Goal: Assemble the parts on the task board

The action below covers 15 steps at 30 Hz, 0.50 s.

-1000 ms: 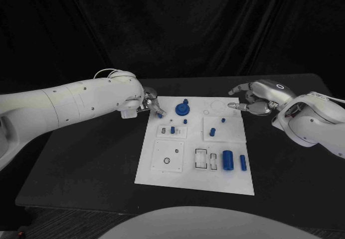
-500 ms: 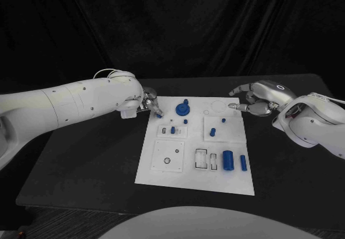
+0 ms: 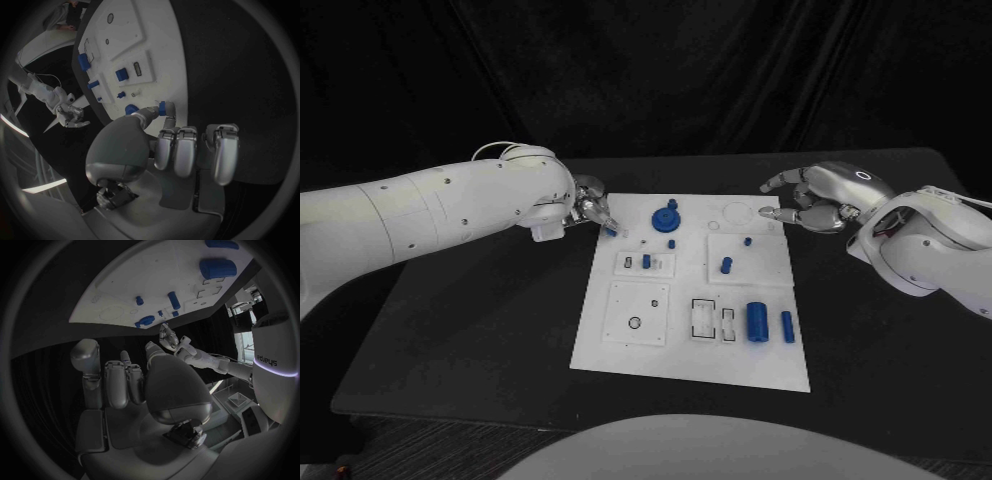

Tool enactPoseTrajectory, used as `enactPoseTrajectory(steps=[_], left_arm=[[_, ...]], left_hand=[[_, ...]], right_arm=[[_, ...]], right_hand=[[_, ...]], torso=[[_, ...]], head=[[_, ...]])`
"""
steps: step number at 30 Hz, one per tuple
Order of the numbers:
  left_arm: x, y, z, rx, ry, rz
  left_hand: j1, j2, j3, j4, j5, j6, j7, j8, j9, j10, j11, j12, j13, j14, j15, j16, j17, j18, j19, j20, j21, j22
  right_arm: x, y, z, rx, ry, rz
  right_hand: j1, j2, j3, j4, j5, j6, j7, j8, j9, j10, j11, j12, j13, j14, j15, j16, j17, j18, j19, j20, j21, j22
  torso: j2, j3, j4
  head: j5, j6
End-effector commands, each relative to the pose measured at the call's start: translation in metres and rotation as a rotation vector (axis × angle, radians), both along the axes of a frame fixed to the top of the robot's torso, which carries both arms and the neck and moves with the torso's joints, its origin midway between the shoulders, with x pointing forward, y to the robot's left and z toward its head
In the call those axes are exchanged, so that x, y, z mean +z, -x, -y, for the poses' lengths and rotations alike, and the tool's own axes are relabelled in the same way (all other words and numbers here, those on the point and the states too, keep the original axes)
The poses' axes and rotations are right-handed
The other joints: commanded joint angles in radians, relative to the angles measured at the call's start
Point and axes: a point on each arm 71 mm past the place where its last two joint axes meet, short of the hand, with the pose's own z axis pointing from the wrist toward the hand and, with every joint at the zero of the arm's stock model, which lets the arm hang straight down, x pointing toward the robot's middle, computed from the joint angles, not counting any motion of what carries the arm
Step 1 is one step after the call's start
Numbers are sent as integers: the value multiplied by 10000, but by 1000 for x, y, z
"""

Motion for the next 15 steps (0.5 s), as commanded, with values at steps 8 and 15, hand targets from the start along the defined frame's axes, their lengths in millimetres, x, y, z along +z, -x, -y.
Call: enactPoseTrajectory(steps=[8,15], left_arm=[[2,19,4,397,1688,-576],[3,32,9,176,1833,-810]], left_hand=[[-117,-47,320,-217,-24,25,-25,-47,11,1064,-68,-43,2608,1055,-78,27,2635,119,470,-59,-40,2394],[-172,-42,362,-181,-42,4,-14,-61,15,1064,-60,-43,2608,1055,-72,27,2635,132,429,-56,-83,2377]], right_arm=[[-1,2,2,-109,1,-39],[0,2,2,44,-40,51]], right_hand=[[12,107,22,-11,54,83,15,-28,-21,-39,-11,-41,1288,442,87,-69,762,206,-43,-2,-54,762],[14,110,19,-7,61,121,2,-11,-23,-14,-17,-21,1311,453,85,-38,793,192,-16,-3,18,785]], torso=[[5,-5,2],[4,-2,-1]], head=[[17,0],[59,0]])
